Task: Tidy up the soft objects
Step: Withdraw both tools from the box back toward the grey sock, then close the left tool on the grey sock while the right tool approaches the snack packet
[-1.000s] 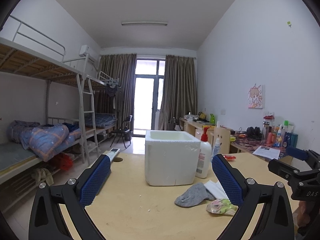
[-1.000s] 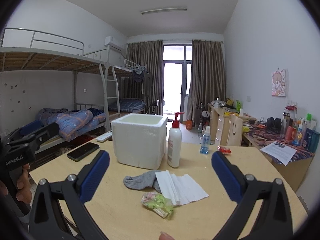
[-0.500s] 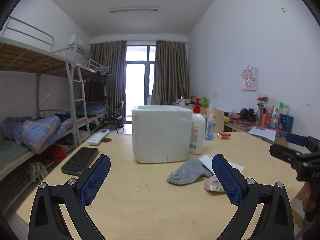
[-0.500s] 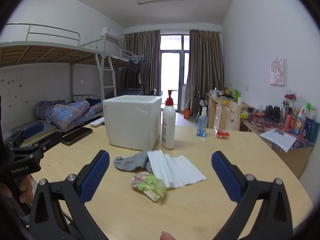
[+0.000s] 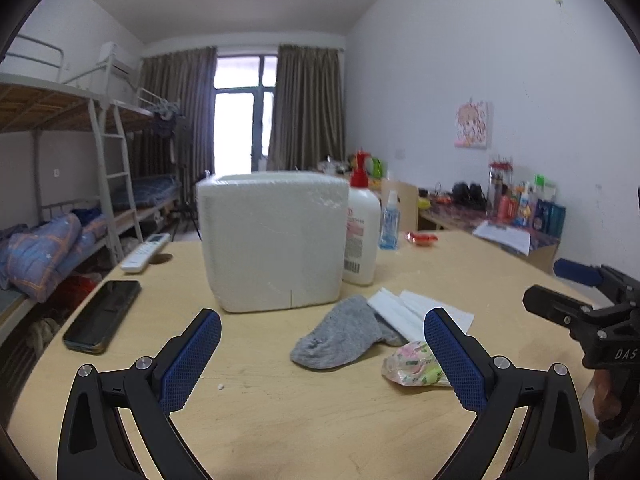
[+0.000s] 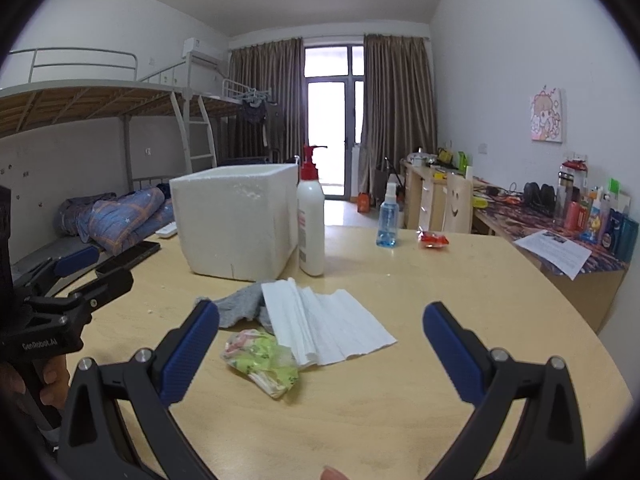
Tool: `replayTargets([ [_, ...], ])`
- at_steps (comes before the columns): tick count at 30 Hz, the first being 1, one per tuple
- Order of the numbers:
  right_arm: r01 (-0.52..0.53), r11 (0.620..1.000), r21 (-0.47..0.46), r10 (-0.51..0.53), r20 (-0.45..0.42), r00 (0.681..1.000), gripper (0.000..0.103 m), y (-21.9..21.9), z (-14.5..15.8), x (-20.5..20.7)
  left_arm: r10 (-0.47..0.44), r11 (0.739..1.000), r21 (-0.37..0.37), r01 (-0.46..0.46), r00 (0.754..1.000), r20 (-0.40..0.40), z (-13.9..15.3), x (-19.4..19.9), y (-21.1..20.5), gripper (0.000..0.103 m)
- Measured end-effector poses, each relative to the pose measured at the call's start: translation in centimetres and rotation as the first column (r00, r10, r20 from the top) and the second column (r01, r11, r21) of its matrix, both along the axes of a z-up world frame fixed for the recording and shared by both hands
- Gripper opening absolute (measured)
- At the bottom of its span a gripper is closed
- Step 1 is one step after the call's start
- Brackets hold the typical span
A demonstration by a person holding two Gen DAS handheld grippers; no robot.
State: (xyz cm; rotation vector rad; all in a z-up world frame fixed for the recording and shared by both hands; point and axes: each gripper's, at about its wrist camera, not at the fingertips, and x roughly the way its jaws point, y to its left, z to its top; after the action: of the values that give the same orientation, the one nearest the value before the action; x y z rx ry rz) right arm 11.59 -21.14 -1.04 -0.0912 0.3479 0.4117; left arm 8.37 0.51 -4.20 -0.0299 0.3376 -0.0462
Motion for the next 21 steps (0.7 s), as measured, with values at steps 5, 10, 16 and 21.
replayTargets([
  [5,-0.017,1.0,-0.009,0.017,-0.056,0.998,0.103,0.6,0.0,1.8,-0.017,1.0,-0.01,0.016,0.998,-0.06,-0.5,2.2,0.4,0.102],
  [10,-0.095,0.995,-0.043,0.091,-0.081,0.993,0.103,1.9,-0.7,2.2,-0.061,0.998,-0.028,0.059,0.992,-0.111,-0.9,3.5,0.7,0.102],
  [16,-0.177,0.981,-0.081,0.163,-0.164,0.973,0.094,3.2,-2.4,2.6,-0.102,0.995,-0.027,0.098,0.978,-0.182,-1.3,5.4,0.9,0.102],
  [21,-0.233,0.969,-0.081,0.209,-0.232,0.95,0.082,3.9,-3.6,3.0,-0.152,0.988,-0.021,0.152,0.961,-0.229,-1.7,6.7,0.6,0.101],
])
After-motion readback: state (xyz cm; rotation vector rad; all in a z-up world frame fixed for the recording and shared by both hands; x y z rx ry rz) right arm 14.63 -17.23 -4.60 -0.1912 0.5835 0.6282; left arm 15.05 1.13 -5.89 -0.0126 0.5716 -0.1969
